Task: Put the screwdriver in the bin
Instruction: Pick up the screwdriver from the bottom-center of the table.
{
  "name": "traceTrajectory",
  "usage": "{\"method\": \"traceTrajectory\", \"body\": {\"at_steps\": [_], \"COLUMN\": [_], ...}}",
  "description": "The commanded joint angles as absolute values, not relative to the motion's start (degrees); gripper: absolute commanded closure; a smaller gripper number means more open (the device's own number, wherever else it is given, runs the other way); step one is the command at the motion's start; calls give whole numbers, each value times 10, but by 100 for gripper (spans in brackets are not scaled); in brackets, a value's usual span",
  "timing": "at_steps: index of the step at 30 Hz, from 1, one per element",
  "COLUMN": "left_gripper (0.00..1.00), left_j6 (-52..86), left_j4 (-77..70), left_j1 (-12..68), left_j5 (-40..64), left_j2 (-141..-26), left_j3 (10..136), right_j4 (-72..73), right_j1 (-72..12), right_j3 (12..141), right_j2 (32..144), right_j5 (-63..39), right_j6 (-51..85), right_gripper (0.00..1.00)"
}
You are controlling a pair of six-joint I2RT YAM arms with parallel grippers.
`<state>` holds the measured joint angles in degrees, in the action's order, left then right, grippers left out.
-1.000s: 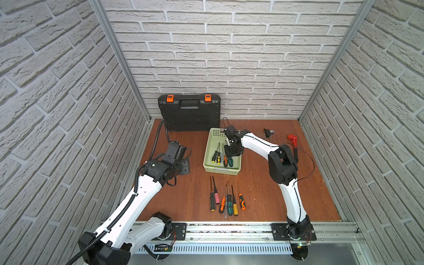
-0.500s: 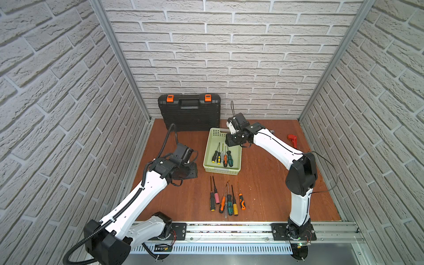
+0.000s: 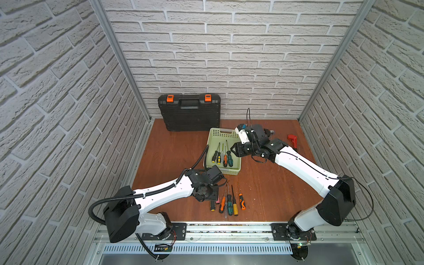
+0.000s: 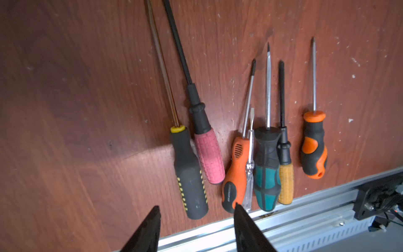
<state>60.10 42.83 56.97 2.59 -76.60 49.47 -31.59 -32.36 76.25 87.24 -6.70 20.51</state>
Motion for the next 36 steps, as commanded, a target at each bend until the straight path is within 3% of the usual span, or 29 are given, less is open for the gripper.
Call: {"method": "traceTrajectory", "body": {"at_steps": [1, 26, 34, 36], "left_gripper": [46, 53, 63, 70], "left_j6": [645, 685, 677, 678], "left_j4": [391, 345, 341, 341], "left_j1": [578, 583, 584, 584], "left_j5": [11, -2, 3, 3], "left_j2": [-792, -839, -858, -857], "left_j3": [481, 424, 418, 415], "right_j4": [-278, -258, -249, -248], "right_j1": [-326, -326, -326, -326], "right_j3": [748, 693, 695, 699], "right_j2": [843, 831, 836, 840], "right_j5": [-78, -94, -103, -104], "right_j6": [206, 223, 227, 229], "right_gripper": [57, 57, 58, 58]}}
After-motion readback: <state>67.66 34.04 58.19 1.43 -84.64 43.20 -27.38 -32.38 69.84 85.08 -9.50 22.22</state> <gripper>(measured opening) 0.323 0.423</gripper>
